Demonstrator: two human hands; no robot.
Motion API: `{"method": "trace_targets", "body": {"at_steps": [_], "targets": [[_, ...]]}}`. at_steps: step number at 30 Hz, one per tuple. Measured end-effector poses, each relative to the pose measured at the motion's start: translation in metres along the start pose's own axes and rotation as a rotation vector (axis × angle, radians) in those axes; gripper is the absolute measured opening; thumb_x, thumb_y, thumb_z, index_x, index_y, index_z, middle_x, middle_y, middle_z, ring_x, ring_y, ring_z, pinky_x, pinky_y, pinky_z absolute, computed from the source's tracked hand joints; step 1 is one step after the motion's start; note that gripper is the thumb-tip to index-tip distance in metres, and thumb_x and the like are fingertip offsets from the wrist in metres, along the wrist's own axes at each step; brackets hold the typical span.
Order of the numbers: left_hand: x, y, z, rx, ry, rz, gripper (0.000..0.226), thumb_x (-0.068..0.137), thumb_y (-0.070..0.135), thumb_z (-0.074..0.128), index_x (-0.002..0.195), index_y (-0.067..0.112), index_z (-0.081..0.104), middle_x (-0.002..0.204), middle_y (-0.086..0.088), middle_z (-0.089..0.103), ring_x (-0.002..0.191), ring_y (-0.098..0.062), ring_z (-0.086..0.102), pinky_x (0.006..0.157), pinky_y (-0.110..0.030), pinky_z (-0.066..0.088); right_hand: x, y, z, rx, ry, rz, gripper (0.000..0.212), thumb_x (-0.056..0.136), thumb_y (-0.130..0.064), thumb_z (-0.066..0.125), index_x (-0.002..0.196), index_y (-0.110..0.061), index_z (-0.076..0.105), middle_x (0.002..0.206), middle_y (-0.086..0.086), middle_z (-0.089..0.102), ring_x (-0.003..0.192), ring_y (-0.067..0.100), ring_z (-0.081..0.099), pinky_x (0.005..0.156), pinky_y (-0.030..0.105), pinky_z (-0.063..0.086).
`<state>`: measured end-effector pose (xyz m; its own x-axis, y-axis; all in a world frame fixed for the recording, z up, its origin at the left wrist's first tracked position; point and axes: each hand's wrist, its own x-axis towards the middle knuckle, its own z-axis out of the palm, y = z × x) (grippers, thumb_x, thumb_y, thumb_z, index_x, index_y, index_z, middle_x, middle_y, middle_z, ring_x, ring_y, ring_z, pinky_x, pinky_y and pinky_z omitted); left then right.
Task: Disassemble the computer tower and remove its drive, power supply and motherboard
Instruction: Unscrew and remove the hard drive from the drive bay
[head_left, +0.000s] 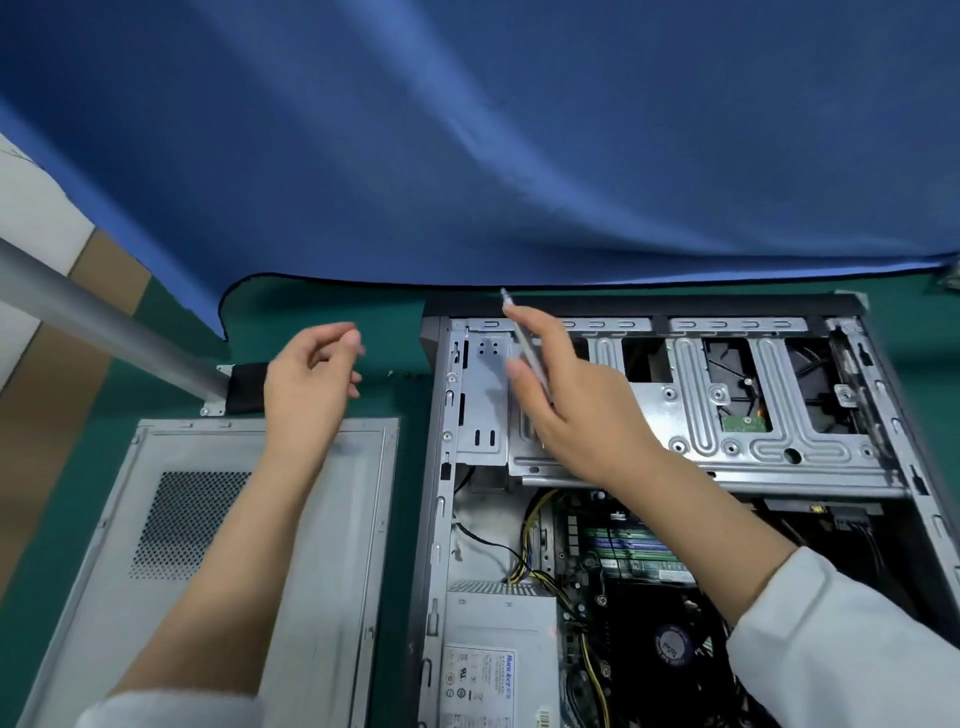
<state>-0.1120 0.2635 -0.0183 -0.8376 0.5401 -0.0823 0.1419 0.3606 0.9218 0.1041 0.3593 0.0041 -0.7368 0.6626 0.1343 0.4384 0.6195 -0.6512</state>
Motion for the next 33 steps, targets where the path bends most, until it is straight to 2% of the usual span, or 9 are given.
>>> {"method": "trace_targets", "body": {"at_steps": [3, 6, 9, 13, 15, 17, 22, 29, 33], "targets": [[-0.032, 0.043, -0.007, -0.100, -0.288, -0.032, 0.019, 0.085, 0.044, 0.063, 0.085, 0.029, 0.073, 0.073, 0.011, 0.066, 0.058, -0.004, 0.052, 0.058, -0.017, 0.047, -0.004, -0.022, 0.003, 0.000, -0.054, -0.099, 0.042, 0.099, -0.041, 0.033, 0.137, -0.026, 0.020, 0.076, -0.006, 0.067, 0.058, 0.022, 0.060, 0.056, 0.033, 0.045], [-0.056, 0.071, -0.002, -0.218, -0.519, -0.118, 0.034, 0.075, 0.052, 0.060, 0.081, 0.021, 0.073, 0.073, -0.003, 0.060, 0.063, -0.014, 0.048, 0.062, -0.024, 0.042, -0.004, -0.043, 0.007, -0.023, -0.027, -0.195, 0.042, 0.098, -0.042, 0.034, 0.134, -0.021, 0.027, 0.091, -0.010, 0.071, 0.067, 0.022, 0.064, 0.056, 0.031, 0.039], [-0.065, 0.077, 0.001, -0.344, -0.533, -0.176, 0.031, 0.088, 0.036, 0.056, 0.091, 0.008, 0.068, 0.086, -0.017, 0.057, 0.073, -0.021, 0.049, 0.063, -0.024, 0.044, 0.000, -0.049, 0.006, -0.040, 0.004, -0.198, 0.042, 0.097, -0.043, 0.038, 0.130, -0.018, 0.033, 0.098, -0.011, 0.071, 0.073, 0.022, 0.065, 0.055, 0.030, 0.033], [-0.059, 0.061, -0.006, -0.376, -0.414, -0.207, 0.026, 0.095, 0.029, 0.052, 0.082, 0.013, 0.067, 0.073, -0.003, 0.067, 0.061, -0.009, 0.058, 0.055, -0.017, 0.050, 0.000, -0.041, 0.002, -0.082, -0.112, -0.194, 0.053, 0.086, -0.065, 0.034, 0.129, -0.034, 0.029, 0.082, -0.016, 0.060, 0.070, 0.006, 0.053, 0.055, 0.026, 0.033], [-0.047, 0.041, -0.012, -0.156, -0.257, -0.147, 0.027, 0.095, 0.031, 0.052, 0.078, 0.016, 0.065, 0.066, 0.004, 0.068, 0.055, -0.005, 0.059, 0.051, -0.015, 0.048, -0.001, -0.026, -0.001, -0.104, -0.119, -0.106, 0.055, 0.087, -0.068, 0.027, 0.129, -0.034, 0.036, 0.083, -0.016, 0.056, 0.082, 0.005, 0.051, 0.062, 0.027, 0.035], [-0.035, 0.013, -0.013, 0.285, -0.192, -0.031, 0.029, 0.094, 0.034, 0.055, 0.076, 0.013, 0.063, 0.064, 0.002, 0.065, 0.057, -0.008, 0.060, 0.055, -0.017, 0.048, -0.003, -0.008, -0.003, -0.170, -0.053, 0.004, 0.045, 0.094, -0.057, 0.029, 0.127, -0.029, 0.043, 0.085, -0.015, 0.057, 0.090, 0.009, 0.052, 0.064, 0.028, 0.035], [-0.034, -0.051, 0.015, 0.909, -0.447, -0.061, 0.023, 0.093, 0.024, 0.052, 0.088, 0.003, 0.061, 0.094, -0.019, 0.066, 0.089, -0.033, 0.060, 0.073, -0.031, 0.045, -0.014, 0.011, 0.002, -0.301, -0.014, -0.016, 0.023, 0.095, -0.028, 0.043, 0.112, -0.023, 0.058, 0.092, -0.013, 0.059, 0.094, 0.015, 0.052, 0.060, 0.027, 0.034], [-0.034, -0.071, 0.026, 0.971, -0.375, -0.084, 0.017, 0.090, 0.021, 0.051, 0.090, 0.006, 0.059, 0.095, -0.018, 0.062, 0.075, -0.028, 0.046, 0.063, -0.030, 0.037, -0.013, 0.014, 0.001, -0.278, -0.040, -0.042, 0.024, 0.093, -0.024, 0.041, 0.109, -0.023, 0.059, 0.101, -0.010, 0.064, 0.095, 0.014, 0.050, 0.065, 0.031, 0.044], [-0.035, -0.072, 0.026, 0.947, -0.366, -0.088, 0.017, 0.090, 0.019, 0.052, 0.091, 0.004, 0.060, 0.095, -0.017, 0.062, 0.084, -0.033, 0.055, 0.066, -0.033, 0.042, -0.012, 0.015, 0.000, -0.276, -0.036, -0.041, 0.023, 0.093, -0.022, 0.043, 0.109, -0.024, 0.059, 0.099, -0.010, 0.063, 0.094, 0.014, 0.050, 0.065, 0.030, 0.043]]}}
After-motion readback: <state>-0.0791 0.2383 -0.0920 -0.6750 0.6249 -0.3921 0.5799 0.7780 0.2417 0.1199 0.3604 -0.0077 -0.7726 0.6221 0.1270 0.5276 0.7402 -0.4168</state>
